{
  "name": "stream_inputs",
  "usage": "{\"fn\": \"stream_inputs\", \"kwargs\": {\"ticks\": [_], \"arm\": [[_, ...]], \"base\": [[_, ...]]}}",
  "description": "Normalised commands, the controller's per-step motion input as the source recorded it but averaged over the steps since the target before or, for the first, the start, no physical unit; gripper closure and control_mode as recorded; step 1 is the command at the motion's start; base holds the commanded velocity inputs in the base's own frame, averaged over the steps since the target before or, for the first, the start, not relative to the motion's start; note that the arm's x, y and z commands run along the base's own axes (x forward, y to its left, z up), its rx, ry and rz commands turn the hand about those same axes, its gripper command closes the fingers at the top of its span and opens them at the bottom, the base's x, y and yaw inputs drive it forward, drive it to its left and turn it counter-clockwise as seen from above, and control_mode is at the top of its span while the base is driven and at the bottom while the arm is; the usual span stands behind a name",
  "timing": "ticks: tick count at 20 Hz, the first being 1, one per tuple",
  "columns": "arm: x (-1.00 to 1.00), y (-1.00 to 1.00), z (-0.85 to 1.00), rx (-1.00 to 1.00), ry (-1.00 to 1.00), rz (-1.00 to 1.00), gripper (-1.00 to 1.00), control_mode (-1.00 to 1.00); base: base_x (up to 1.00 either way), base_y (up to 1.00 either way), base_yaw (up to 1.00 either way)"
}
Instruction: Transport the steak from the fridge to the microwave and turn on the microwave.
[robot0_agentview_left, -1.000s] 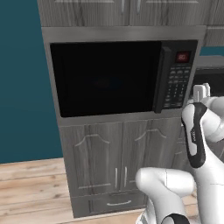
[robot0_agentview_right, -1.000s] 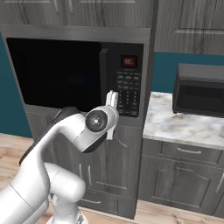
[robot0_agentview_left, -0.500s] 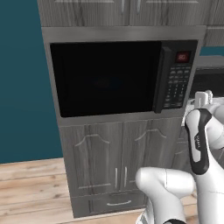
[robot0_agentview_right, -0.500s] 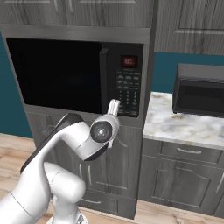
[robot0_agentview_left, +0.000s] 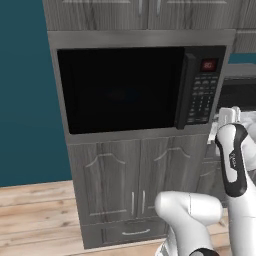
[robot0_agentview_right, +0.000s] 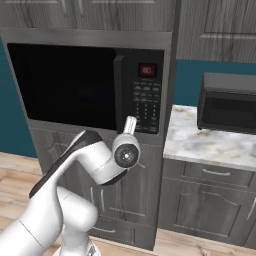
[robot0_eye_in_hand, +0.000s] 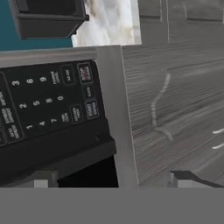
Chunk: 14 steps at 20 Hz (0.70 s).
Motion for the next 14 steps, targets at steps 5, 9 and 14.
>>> {"fn": "stream_inputs", "kwargs": {"ticks": [5,9,14], "arm": [[0.24,0.1,-0.14,0.0,0.0,0.15,-1.0,-1.0],[0.3,0.07,-0.2,0.0,0.02,0.12,-1.0,-1.0],[0.32,0.0,-0.23,0.01,0.02,0.06,-1.0,-1.0]], "base": [[0.0,0.0,0.0],[0.0,0.0,0.0],[0.0,0.0,0.0]]}}
